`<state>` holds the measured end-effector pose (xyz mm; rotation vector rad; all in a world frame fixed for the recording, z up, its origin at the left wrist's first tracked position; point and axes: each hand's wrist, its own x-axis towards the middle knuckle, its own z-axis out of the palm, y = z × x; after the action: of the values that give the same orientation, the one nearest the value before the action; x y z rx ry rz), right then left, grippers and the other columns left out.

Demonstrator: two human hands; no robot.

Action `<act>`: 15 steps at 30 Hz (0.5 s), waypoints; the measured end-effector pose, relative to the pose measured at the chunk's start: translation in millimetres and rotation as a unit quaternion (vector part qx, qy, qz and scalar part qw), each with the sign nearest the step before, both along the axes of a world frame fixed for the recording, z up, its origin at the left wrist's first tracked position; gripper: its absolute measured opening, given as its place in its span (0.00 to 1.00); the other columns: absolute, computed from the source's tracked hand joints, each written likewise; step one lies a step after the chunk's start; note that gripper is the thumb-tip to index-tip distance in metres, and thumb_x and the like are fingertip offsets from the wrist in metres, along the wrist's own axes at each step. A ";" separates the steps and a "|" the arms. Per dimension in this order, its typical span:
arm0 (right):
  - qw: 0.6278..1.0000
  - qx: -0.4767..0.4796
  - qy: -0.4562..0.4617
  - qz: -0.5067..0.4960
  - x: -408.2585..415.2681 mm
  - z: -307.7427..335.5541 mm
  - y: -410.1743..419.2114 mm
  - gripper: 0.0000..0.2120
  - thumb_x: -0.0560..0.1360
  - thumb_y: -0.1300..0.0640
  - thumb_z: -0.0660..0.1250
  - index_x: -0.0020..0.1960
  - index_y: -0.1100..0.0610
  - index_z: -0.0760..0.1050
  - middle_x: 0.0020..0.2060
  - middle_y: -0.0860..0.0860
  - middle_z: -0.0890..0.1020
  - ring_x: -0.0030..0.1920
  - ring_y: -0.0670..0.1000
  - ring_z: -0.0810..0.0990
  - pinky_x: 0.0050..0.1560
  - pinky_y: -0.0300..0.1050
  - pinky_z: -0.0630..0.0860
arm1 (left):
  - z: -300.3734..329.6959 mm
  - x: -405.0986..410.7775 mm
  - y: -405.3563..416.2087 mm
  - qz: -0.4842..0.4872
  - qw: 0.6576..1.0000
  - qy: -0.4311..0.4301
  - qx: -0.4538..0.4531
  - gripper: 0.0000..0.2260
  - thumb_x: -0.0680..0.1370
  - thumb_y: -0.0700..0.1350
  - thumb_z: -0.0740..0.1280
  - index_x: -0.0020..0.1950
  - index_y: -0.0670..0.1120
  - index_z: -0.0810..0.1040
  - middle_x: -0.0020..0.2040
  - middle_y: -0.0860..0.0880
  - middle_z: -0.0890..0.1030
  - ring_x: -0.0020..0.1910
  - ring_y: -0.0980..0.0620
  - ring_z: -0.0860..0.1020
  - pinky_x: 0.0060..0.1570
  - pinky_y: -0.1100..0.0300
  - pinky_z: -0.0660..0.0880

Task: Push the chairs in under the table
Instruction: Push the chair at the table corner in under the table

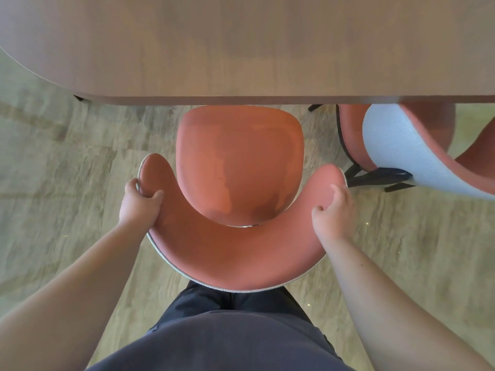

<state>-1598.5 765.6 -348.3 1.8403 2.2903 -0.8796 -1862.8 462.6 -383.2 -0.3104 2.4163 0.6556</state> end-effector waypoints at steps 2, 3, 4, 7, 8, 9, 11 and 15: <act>1.000 -0.006 -0.016 0.003 -0.3 -2.5 2.3 0.36 0.73 0.64 0.68 0.79 0.55 0.61 0.81 0.57 0.61 0.79 0.60 0.61 0.75 0.59 0.62 | -2.0 0.7 2.7 0.000 1.000 -0.001 -0.007 0.36 0.78 0.53 0.72 0.82 0.47 0.60 0.70 0.42 0.78 0.62 0.35 0.79 0.51 0.51 0.71; 1.000 -0.012 -0.020 0.005 -0.5 -3.7 3.9 0.38 0.74 0.63 0.68 0.80 0.54 0.59 0.82 0.57 0.58 0.80 0.60 0.58 0.76 0.59 0.61 | -2.7 1.1 3.2 -0.001 1.000 -0.003 -0.009 0.36 0.77 0.53 0.72 0.80 0.46 0.61 0.68 0.42 0.79 0.60 0.36 0.80 0.50 0.51 0.71; 1.000 -0.017 -0.023 0.006 -0.7 -5.3 6.1 0.39 0.74 0.63 0.68 0.81 0.53 0.56 0.83 0.57 0.55 0.80 0.60 0.57 0.76 0.59 0.61 | -3.5 1.3 3.7 0.000 1.000 -0.006 -0.012 0.35 0.77 0.54 0.73 0.79 0.45 0.62 0.64 0.43 0.79 0.56 0.37 0.80 0.49 0.50 0.71; 0.998 -0.053 -0.035 -0.017 -1.9 -10.8 15.6 0.43 0.75 0.61 0.67 0.83 0.50 0.48 0.83 0.57 0.51 0.80 0.60 0.56 0.75 0.60 0.63 | -6.3 -1.2 4.3 0.020 0.999 -0.017 -0.021 0.32 0.74 0.56 0.76 0.70 0.43 0.68 0.55 0.46 0.78 0.50 0.40 0.78 0.47 0.49 0.73; 0.997 -0.065 -0.042 -0.027 -2.7 -13.4 19.7 0.44 0.76 0.60 0.68 0.83 0.50 0.46 0.83 0.57 0.52 0.80 0.61 0.58 0.74 0.61 0.65 | -8.2 -2.8 4.3 0.027 0.999 -0.016 -0.022 0.30 0.73 0.57 0.77 0.66 0.44 0.70 0.52 0.47 0.79 0.49 0.41 0.78 0.46 0.49 0.73; 0.996 -0.071 -0.052 -0.033 -3.6 -16.1 23.9 0.44 0.76 0.59 0.68 0.83 0.50 0.45 0.83 0.57 0.52 0.79 0.62 0.61 0.72 0.60 0.67 | -9.6 -4.2 4.6 0.033 0.999 -0.014 -0.022 0.29 0.72 0.58 0.78 0.63 0.44 0.71 0.49 0.49 0.79 0.48 0.41 0.79 0.45 0.49 0.74; 0.994 -0.072 -0.074 -0.037 -4.8 -21.3 32.8 0.44 0.77 0.56 0.69 0.83 0.52 0.45 0.82 0.57 0.57 0.75 0.62 0.68 0.66 0.58 0.72 | -11.3 -5.5 5.3 0.044 0.999 -0.009 -0.020 0.27 0.71 0.58 0.79 0.59 0.46 0.72 0.44 0.52 0.77 0.47 0.41 0.80 0.44 0.50 0.74; 0.991 -0.087 -0.078 -0.067 -6.9 -28.9 51.5 0.45 0.76 0.50 0.72 0.83 0.55 0.49 0.77 0.59 0.68 0.69 0.63 0.75 0.59 0.54 0.74 | -12.5 -7.9 3.4 0.092 0.995 -0.033 0.012 0.25 0.68 0.57 0.81 0.58 0.47 0.75 0.47 0.50 0.82 0.47 0.44 0.83 0.46 0.48 0.80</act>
<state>-1605.4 817.1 -377.1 1.9303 1.9526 -0.8873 -1870.7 466.0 -395.7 -0.5407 2.3330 0.7412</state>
